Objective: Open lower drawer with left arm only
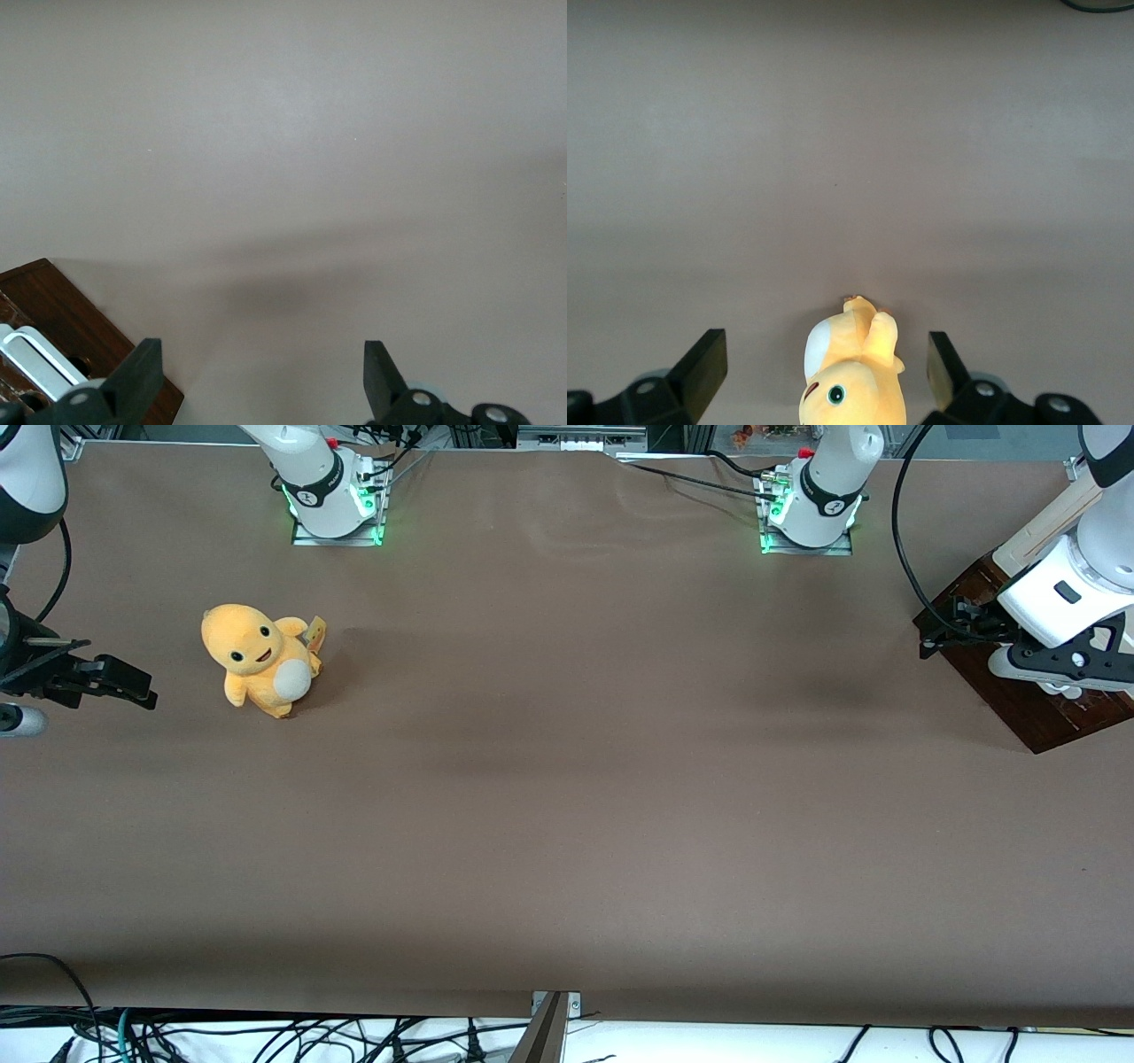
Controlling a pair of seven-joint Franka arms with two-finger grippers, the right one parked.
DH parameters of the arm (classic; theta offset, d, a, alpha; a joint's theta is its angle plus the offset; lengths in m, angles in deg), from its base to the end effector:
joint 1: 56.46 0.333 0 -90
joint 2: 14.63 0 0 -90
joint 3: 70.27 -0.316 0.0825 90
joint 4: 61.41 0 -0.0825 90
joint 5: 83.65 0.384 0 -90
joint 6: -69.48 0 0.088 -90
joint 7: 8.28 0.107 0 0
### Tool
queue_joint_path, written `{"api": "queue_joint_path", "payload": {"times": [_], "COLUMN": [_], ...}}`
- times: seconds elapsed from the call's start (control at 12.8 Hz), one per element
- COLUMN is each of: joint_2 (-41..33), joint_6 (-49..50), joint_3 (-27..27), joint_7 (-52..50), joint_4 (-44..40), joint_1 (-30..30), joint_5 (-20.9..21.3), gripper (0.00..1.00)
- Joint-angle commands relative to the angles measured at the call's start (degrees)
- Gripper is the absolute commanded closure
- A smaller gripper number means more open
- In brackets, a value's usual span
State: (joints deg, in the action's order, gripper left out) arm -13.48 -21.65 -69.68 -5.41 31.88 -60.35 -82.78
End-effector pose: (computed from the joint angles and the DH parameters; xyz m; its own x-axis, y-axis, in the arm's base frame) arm 0.5582 -0.0421 0.5879 0.9900 -0.1281 -0.0584 -0.1290 -0.9916 -0.0120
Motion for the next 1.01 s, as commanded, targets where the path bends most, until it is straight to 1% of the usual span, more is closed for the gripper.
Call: {"api": "queue_joint_path", "payload": {"times": [0.0,0.47,0.78,0.93], "joint_2": [-1.0,-0.9,1.1,2.0], "joint_6": [0.5,0.7,1.7,1.7], "joint_3": [-0.5,-0.6,-0.9,-0.9], "joint_7": [1.5,1.4,0.4,-1.8], "joint_4": [0.8,1.1,0.8,0.8], "joint_1": [-0.2,-0.2,-0.2,0.2], "joint_5": [-2.1,-1.9,-1.0,2.6], "gripper": [0.0,0.0,0.0,0.0]}}
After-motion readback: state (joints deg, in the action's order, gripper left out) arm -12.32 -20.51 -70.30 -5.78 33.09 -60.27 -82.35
